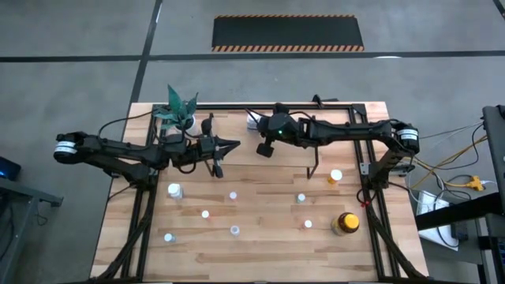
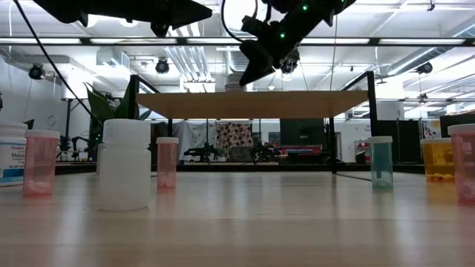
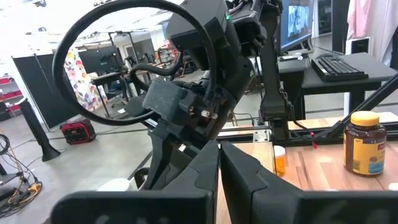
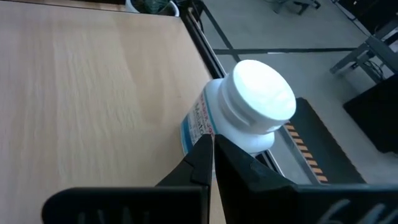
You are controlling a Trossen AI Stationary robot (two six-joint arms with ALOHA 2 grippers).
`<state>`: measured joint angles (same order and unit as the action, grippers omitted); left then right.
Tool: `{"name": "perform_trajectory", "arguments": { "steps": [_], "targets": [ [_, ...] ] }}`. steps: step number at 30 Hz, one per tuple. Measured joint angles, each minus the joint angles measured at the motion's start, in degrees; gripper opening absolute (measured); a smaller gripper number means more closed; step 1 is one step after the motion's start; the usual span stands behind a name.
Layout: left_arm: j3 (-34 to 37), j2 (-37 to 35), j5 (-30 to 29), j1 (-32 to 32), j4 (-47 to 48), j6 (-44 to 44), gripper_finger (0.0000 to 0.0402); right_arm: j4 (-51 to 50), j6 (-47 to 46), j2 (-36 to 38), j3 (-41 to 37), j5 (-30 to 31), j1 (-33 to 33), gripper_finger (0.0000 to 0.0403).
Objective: Pick and place medicine bottles onto shelf by color
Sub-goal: Put the right white medicine bottle on the shelf, then put the bottom left pink pill bottle on the shelf
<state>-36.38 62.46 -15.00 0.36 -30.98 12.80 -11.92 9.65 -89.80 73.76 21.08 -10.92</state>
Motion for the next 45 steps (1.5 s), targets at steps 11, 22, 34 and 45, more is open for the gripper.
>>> {"name": "perform_trajectory", "arguments": {
  "steps": [11, 22, 34, 45],
  "targets": [
    [0.0, 0.0, 0.0, 0.0, 0.0, 0.0, 0.0000, 0.0, 0.4, 0.1, 0.0, 0.0, -0.2, 0.0009],
    [-0.1, 0.2, 5.6, -6.2, -0.2, -9.1, 0.0000, -6.4, 1.5, 8.7, -2.8, -0.3, 8.8, 0.0009],
    [-6.5, 8.2, -11.1, -25.7, 8.8, -34.3, 0.0000, 0.4, 3.4, 23.1, -18.3, -0.7, 23.9, 0.0009],
    [-27.0, 19.2, 9.7, -34.9, 84.0, -95.7, 0.0000, 7.7, 2.7, 29.1, -26.5, -0.7, 28.5, 0.0009]
  ]
}}
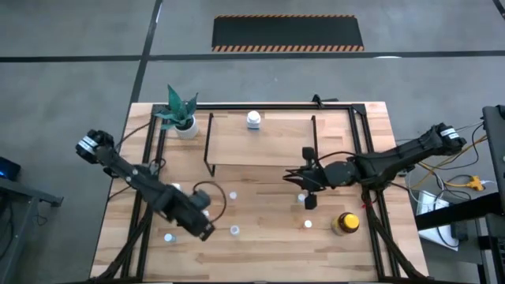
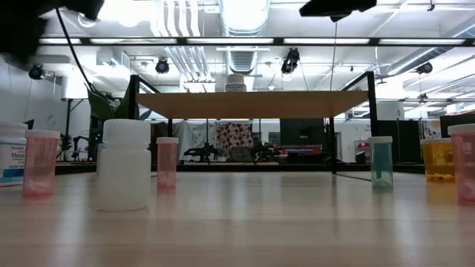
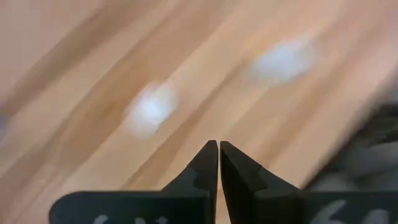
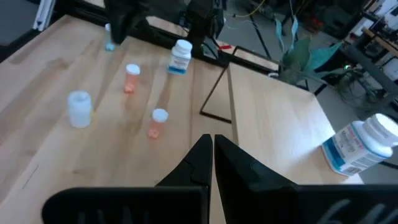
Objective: Pick and place medicine bottles onto shelf by color
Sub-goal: Put the bottom left pink pill bottle on the shelf
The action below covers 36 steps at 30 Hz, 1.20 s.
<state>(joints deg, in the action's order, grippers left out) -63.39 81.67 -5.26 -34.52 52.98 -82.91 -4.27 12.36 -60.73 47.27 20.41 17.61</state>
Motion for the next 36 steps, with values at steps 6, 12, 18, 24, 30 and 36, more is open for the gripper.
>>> {"name": "perform_trajectory", "arguments": {
  "steps": [6, 12, 18, 24, 30, 36],
  "targets": [
    [-0.4, 2.3, -1.3, -0.6, 4.1, -3.8, 0.0005, 0.3, -0.2, -0.8, -1.1, 0.0, 0.1, 0.0009],
    [1.4, 2.3, -7.5, -0.1, 1.9, -3.7, 0.0072, 0.3, 0.2, -0.8, -1.1, 0.0, 0.2, 0.0009],
    [2.0, 3.0, -7.5, 0.3, 2.0, -3.8, 0.0168, 0.2, 0.2, -0.8, -1.1, -1.3, 0.2, 0.0009],
    [2.3, 5.6, -7.7, 0.4, 1.5, -3.3, 0.0213, 0.1, -0.4, -0.8, -1.1, -1.3, 0.1, 0.0009],
    [2.4, 7.9, -7.7, 0.5, 1.5, -3.3, 0.0203, 0.1, -0.5, -0.8, -1.1, -1.3, 0.1, 0.0009],
    [2.7, 8.6, -7.8, 0.4, 1.4, -3.3, 0.0176, 0.1, -1.3, -0.8, -1.1, -1.3, 0.1, 0.0009]
  ]
}}
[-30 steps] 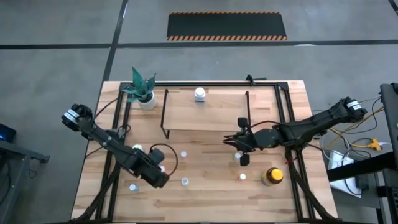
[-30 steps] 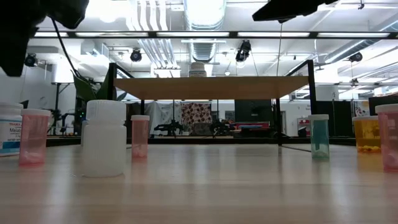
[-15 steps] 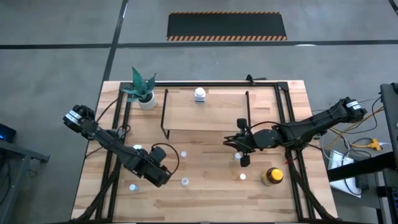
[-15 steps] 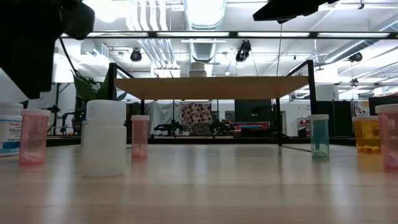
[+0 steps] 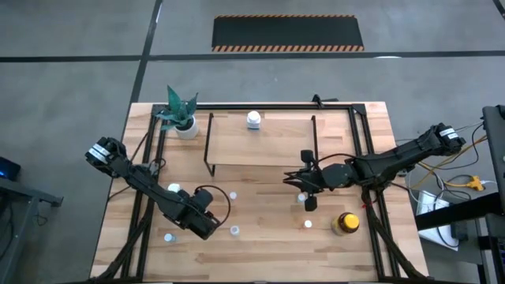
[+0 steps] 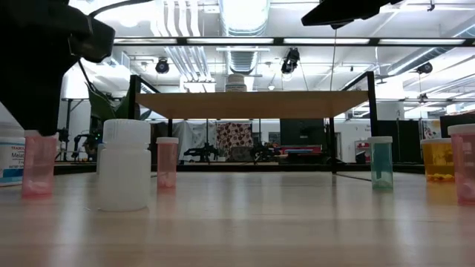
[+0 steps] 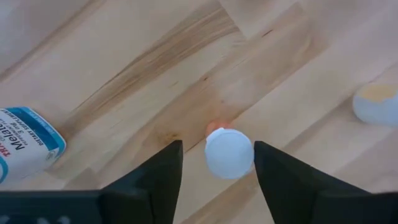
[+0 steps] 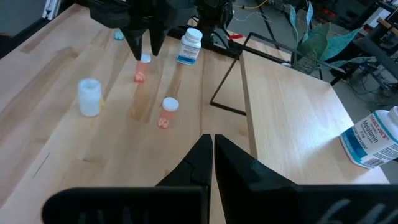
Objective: Pick and place medicine bottles onto shelf by color
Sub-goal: Put the bottom left pink pill bottle on the shelf
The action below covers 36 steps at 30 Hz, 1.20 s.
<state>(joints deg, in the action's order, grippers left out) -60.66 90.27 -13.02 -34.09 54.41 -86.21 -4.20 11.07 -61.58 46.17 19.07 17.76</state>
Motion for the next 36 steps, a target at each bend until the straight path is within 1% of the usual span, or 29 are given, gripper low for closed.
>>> {"name": "perform_trajectory", "arguments": {
  "steps": [8, 15, 18, 24, 28, 31, 36],
  "targets": [
    [0.4, 0.5, -0.4, 0.0, -1.7, 0.0, 0.0139, -0.1, 0.0, 0.0, 0.0, 0.0, 0.0, 0.0009],
    [0.9, 0.4, -0.6, 0.0, -1.8, 0.0, 0.0097, -0.2, -0.7, -0.1, 0.0, 0.0, 0.0, 0.0009],
    [0.9, 0.4, -0.6, 0.0, -1.8, 0.1, 0.0092, -0.4, -0.8, -0.1, 0.0, 0.0, 0.0, 0.0009],
    [-0.5, 0.1, -0.1, 0.0, -1.4, 1.6, 0.0095, -1.1, -0.9, -0.1, 0.0, 0.0, 0.0, 0.0009],
    [-4.7, -0.6, 0.2, 0.2, -1.4, 6.5, 0.0095, -1.5, -1.3, -0.1, 0.0, 0.0, 0.0, 0.0009],
    [-9.6, -0.8, 2.2, 0.9, -1.2, 12.0, 0.0096, -1.5, -1.3, -0.1, 0.0, 0.0, 0.0, 0.0009],
    [-20.7, -0.8, 4.0, 3.8, -0.9, 27.8, 0.0096, -1.4, -1.1, -0.1, 0.0, 0.0, 0.0, 0.0009]
  ]
}}
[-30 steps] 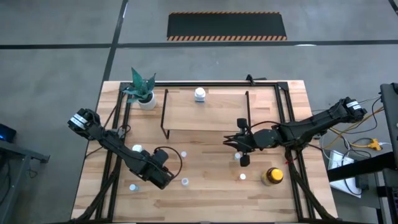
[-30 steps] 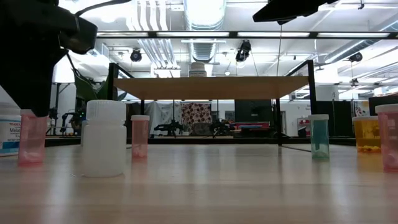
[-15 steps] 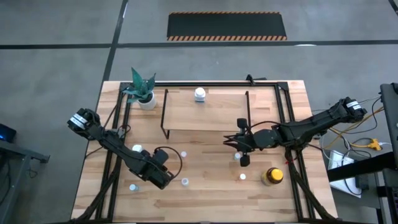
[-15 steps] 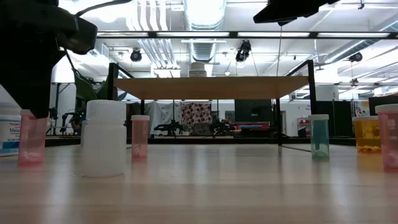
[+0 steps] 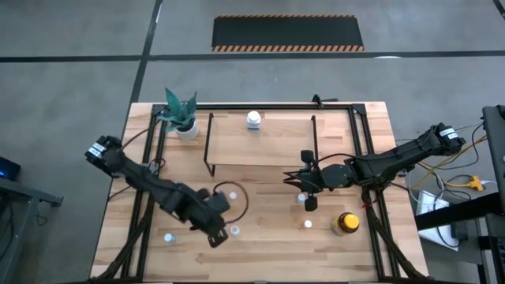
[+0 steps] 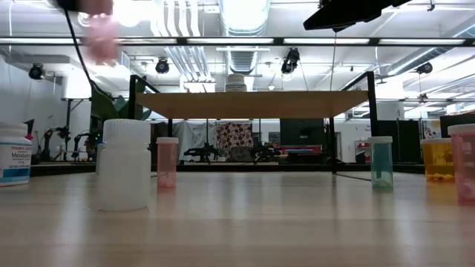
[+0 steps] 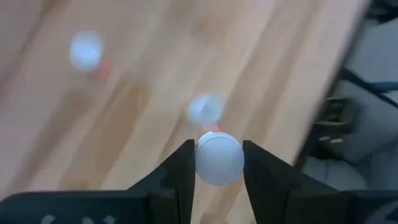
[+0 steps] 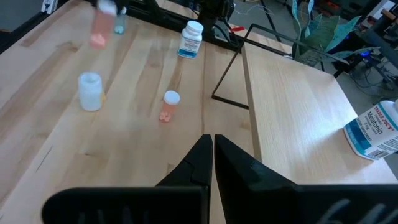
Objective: Pick and place medicine bottles onto shelf by color
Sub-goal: Put the bottom left pink pill bottle on the shelf
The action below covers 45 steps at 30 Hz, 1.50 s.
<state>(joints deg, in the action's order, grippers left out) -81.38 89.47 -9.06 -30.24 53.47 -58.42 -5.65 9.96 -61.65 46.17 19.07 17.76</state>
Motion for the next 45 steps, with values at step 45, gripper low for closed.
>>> {"name": "perform_trajectory", "arguments": {
  "steps": [45],
  "targets": [
    [-13.8, 1.3, 6.0, 50.5, 20.4, 51.3, 0.0096, -0.1, -4.1, -0.2, 0.0, 0.0, 0.0, 0.0009]
  ]
}}
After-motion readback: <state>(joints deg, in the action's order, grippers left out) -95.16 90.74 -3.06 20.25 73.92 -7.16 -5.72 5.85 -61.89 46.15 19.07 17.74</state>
